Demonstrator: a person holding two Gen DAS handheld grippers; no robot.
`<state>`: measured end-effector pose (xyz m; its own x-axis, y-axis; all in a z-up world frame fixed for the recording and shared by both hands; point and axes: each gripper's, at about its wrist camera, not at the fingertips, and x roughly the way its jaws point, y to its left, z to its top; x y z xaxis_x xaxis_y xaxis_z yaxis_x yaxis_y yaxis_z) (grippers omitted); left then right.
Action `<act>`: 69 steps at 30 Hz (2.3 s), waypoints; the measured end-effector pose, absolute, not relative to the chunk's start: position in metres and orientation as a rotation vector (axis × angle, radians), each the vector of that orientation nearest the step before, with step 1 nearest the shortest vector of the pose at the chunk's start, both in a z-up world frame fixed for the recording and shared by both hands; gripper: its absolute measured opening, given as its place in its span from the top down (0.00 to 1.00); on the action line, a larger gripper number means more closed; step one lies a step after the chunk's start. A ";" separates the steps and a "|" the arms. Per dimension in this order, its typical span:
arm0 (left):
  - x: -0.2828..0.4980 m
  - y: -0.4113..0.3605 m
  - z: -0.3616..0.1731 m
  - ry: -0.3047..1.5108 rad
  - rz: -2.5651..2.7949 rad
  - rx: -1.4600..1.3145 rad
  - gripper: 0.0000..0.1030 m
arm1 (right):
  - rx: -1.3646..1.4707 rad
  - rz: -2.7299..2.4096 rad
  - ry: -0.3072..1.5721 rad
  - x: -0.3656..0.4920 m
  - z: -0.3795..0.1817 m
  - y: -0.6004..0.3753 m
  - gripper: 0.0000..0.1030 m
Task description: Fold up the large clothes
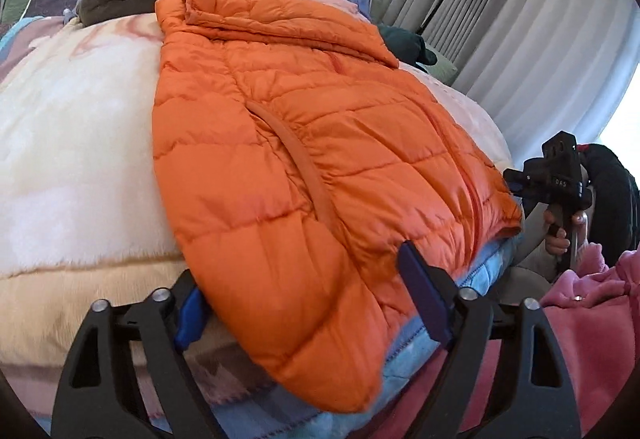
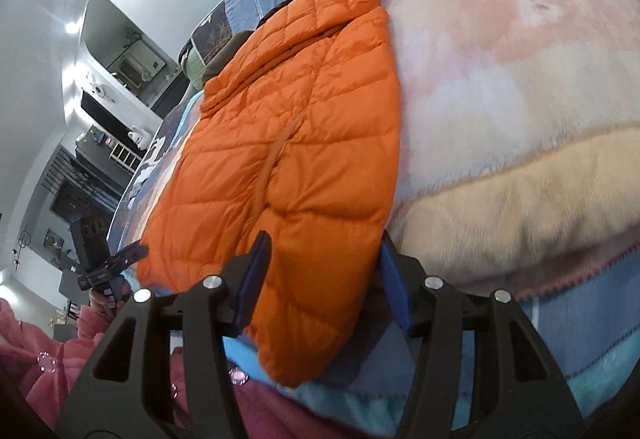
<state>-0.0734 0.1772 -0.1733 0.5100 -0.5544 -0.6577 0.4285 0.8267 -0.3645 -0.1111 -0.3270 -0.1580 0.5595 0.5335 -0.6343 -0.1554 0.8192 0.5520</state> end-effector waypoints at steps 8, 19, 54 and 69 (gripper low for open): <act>-0.084 0.183 -0.172 0.870 -0.605 -0.204 0.39 | 0.519 0.472 0.959 -0.117 -0.181 -0.315 0.54; -0.093 0.194 -0.082 0.527 -0.702 -0.313 0.89 | 0.662 0.599 0.544 -0.118 -0.092 -0.344 0.95; 0.067 0.166 -0.047 0.577 -0.471 -0.250 0.84 | 0.592 0.377 0.529 0.055 -0.055 -0.350 0.88; 0.203 0.167 -0.132 0.715 -0.382 -0.248 0.76 | 0.626 0.348 0.643 0.172 -0.121 -0.347 0.70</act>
<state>0.2033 0.1675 -0.1321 0.6905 -0.4211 -0.5881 0.2537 0.9024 -0.3482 0.1717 -0.3472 -0.1207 0.7525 0.4830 -0.4477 -0.1106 0.7629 0.6370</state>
